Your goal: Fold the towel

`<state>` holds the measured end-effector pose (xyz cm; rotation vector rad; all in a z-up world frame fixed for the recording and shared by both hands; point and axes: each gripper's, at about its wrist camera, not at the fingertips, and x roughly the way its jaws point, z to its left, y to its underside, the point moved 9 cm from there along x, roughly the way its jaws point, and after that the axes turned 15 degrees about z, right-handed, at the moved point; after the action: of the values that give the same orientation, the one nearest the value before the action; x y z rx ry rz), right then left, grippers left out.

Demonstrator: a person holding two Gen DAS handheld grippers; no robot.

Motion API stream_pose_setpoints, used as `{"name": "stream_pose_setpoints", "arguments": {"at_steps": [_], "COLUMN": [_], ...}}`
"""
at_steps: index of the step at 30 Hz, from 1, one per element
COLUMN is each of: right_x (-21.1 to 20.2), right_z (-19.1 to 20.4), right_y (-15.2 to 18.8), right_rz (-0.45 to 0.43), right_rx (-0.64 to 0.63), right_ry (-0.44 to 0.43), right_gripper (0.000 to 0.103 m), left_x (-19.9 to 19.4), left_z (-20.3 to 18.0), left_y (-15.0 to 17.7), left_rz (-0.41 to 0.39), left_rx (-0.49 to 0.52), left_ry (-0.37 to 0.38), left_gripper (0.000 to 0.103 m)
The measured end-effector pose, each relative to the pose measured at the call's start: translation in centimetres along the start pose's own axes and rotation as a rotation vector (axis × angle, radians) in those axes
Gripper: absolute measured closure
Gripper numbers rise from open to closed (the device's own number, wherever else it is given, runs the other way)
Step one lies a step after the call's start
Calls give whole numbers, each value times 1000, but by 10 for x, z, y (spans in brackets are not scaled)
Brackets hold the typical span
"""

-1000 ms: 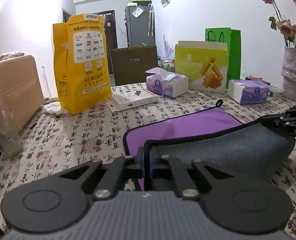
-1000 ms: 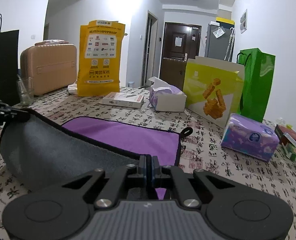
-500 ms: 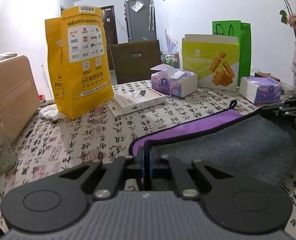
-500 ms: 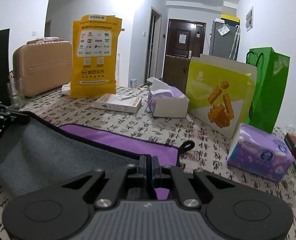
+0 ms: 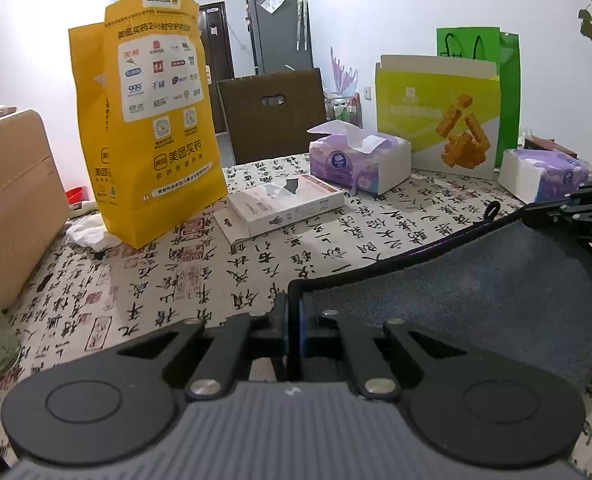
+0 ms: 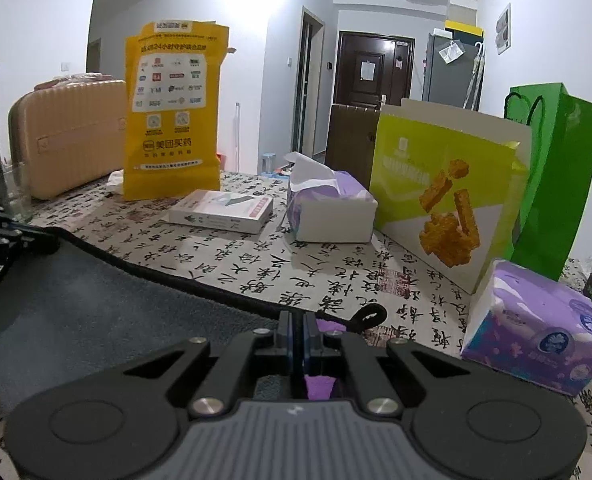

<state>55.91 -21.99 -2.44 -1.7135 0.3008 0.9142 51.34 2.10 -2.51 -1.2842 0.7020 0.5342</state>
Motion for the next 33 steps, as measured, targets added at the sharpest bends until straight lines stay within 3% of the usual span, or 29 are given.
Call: {"name": "stream_pose_setpoints", "arguments": {"at_steps": [9, 19, 22, 24, 31, 33], "right_x": [23, 57, 71, 71, 72, 72], "right_z": [-12, -19, -19, -22, -26, -27], "right_y": [-13, -15, -7, -7, -7, -7], "right_rz": [15, 67, 104, 102, 102, 101], "right_rx": [8, 14, 3, 16, 45, 47], "right_ry": [-10, -15, -6, -13, -34, -27], "right_gripper": [99, 99, 95, 94, 91, 87], "left_x": [25, 63, 77, 76, 80, 80], "left_z": [7, 14, 18, 22, 34, 37], "left_y": [-19, -18, -10, -8, -10, -11], "left_rz": [25, 74, 93, 60, 64, 66], "left_rx": [20, 15, 10, 3, -41, -52], "left_ry": [9, 34, 20, -12, -35, -43], "left_gripper": [98, 97, 88, 70, 47, 35]}}
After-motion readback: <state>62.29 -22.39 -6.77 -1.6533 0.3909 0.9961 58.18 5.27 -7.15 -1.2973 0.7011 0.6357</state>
